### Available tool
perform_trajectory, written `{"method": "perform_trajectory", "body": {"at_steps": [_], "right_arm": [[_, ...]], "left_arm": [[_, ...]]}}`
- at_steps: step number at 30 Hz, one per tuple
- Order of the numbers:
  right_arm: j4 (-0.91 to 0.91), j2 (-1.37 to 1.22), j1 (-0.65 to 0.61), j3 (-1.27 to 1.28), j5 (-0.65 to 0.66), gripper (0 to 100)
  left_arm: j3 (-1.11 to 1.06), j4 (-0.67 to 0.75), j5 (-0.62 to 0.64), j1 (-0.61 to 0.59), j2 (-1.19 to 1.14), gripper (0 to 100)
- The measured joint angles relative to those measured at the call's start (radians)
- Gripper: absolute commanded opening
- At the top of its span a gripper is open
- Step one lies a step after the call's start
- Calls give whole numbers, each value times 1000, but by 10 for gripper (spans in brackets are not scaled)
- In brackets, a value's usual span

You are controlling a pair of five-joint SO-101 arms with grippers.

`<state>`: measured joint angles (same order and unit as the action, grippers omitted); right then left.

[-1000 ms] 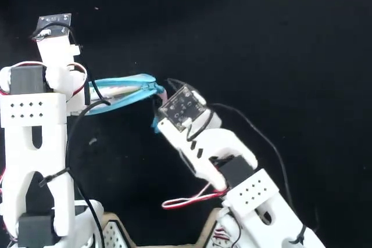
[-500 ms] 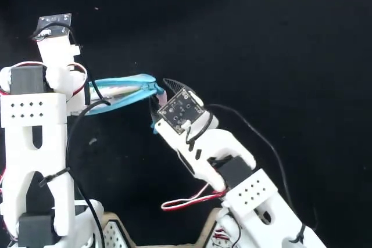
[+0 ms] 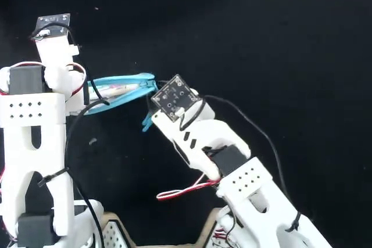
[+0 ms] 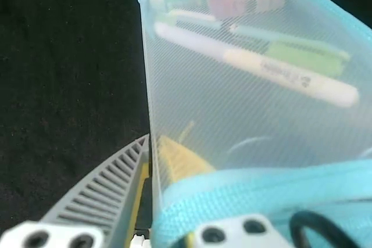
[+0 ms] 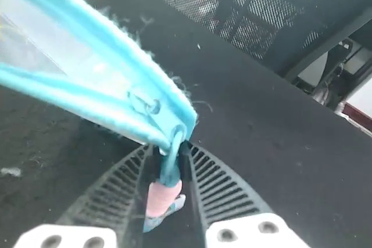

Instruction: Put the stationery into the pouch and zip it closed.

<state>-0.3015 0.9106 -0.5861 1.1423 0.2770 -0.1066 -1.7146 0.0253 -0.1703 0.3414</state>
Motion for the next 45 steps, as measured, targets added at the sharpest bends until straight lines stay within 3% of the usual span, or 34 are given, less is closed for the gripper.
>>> {"method": "perform_trajectory", "body": {"at_steps": [8,17,29,45], "right_arm": [[-25,84,61,-11,-2,10],[-301,124,49,-216,-20,10],[-321,28,-20,-324,-48,10],[-399,25,-23,-339,-104,11]], "left_arm": [[0,0,0,2,0,30],[0,0,0,2,0,30],[0,0,0,2,0,30],[0,0,0,2,0,30]]}}
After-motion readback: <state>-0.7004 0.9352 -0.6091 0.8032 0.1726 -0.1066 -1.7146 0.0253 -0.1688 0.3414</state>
